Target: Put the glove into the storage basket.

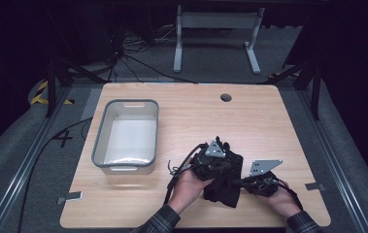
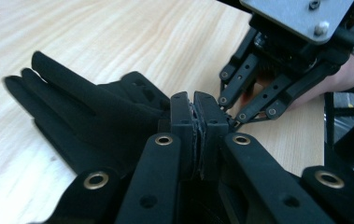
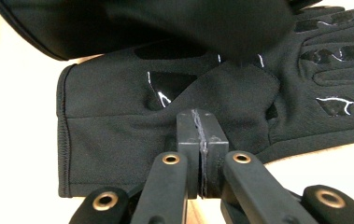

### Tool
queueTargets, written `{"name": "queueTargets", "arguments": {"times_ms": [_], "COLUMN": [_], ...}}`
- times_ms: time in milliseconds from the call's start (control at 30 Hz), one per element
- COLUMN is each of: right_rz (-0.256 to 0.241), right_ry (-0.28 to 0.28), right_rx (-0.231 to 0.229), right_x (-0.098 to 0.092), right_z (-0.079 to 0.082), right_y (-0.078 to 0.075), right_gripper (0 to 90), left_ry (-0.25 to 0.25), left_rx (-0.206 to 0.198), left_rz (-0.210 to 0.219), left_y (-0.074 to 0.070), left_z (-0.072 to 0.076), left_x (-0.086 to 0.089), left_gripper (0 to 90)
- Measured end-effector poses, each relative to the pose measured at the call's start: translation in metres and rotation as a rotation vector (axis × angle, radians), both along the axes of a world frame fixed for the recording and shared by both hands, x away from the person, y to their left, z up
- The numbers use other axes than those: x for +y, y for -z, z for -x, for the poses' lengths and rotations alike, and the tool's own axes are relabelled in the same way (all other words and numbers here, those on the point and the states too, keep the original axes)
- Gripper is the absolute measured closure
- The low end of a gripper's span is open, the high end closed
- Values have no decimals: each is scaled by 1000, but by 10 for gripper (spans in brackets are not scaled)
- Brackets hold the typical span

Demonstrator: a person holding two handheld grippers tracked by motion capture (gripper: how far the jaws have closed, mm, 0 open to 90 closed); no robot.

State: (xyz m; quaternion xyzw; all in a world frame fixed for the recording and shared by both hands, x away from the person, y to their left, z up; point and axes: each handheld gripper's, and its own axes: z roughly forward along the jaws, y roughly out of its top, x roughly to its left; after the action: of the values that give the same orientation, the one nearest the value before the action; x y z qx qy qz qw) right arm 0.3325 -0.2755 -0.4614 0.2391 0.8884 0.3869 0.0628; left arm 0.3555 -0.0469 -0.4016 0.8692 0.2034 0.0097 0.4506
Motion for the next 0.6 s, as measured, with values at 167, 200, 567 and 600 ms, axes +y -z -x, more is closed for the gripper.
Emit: {"name": "queueTargets", "arguments": {"times_ms": [167, 200, 567, 600], "right_rz": [-5, -6, -17, -18], "right_ry": [0, -1, 21, 30], "right_rx": [0, 1, -10, -12], "right_x": [0, 0, -17, -21], "right_z": [0, 0, 6, 7], "right_y": [0, 1, -7, -8], "right_gripper": [900, 900, 900, 900], "left_ry": [24, 35, 21, -15], "left_rx": [6, 12, -34, -27], "left_rz": [-3, -7, 53, 29], "left_y": [5, 6, -2, 0], "left_z": [0, 1, -2, -5], "left_x": [-11, -12, 3, 10], "left_gripper": [877, 877, 893, 894]}}
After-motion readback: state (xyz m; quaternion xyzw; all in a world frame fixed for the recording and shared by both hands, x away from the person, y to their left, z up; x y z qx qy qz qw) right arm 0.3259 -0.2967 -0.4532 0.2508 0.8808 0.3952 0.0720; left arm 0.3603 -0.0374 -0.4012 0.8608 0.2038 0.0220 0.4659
